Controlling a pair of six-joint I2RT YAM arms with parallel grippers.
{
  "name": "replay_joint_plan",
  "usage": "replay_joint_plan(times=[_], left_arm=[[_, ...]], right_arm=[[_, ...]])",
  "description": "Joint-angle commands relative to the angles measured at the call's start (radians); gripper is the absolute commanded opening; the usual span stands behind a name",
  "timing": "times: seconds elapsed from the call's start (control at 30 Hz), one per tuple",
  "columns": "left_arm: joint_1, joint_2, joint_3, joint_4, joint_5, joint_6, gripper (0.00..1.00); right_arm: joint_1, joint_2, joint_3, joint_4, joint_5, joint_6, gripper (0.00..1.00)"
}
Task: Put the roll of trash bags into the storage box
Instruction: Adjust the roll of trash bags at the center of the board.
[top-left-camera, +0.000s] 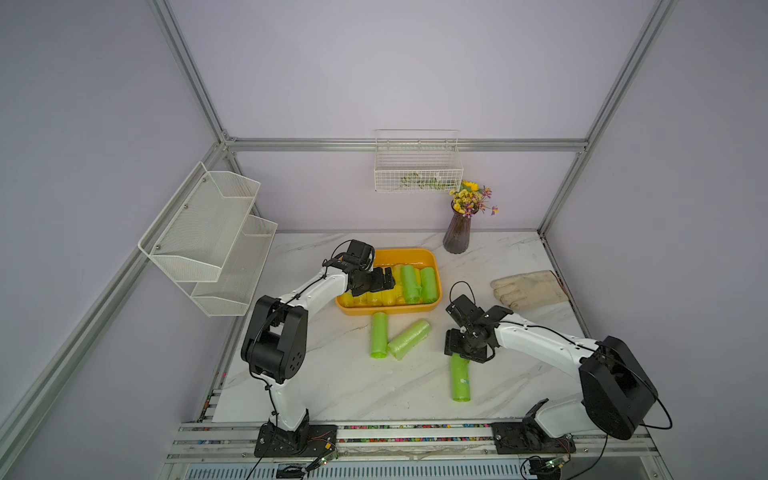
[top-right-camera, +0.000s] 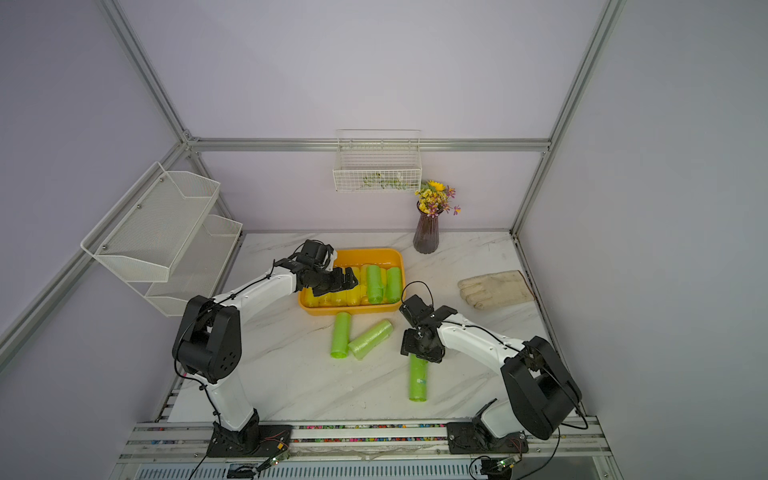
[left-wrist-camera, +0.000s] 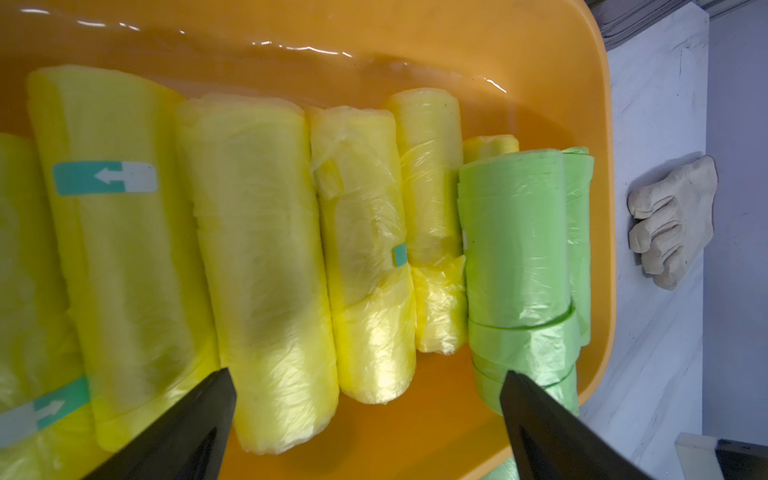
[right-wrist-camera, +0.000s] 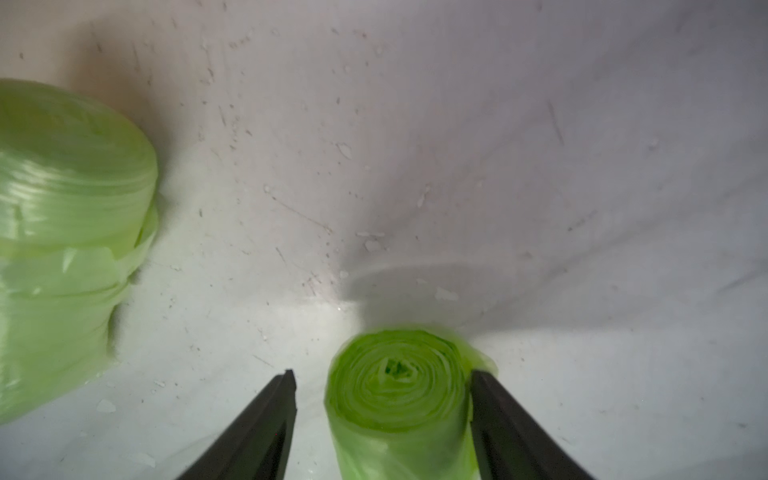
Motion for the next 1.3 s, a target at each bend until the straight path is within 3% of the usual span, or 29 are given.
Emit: replay_joint_plan(times=[0.0,0.27,0.6,1.27], left_arm=[[0.006,-0.051,-0.006,0.007,-0.017,0.023,1.00],[0.006,-0.051,0.002,0.005,-0.020,0.023,1.00],[0.006,-0.035,0.012,0.007,-0.008,0.018,1.00],[0.006,-0.039,0.000,0.011,-0.008,0.005,1.00]], right_arm=[[0.003,0.035,0.055,0.004,0.058,-0.072,0.69],[0.005,-0.056,0.098,-0.108,0.104,-0.091,0.74],[0.060,-0.181,-0.047,-0.080,0.004,-0.103,0.78],[0.194,-0.020,-0.061,-0.050,0.058,-0.119,0.75]])
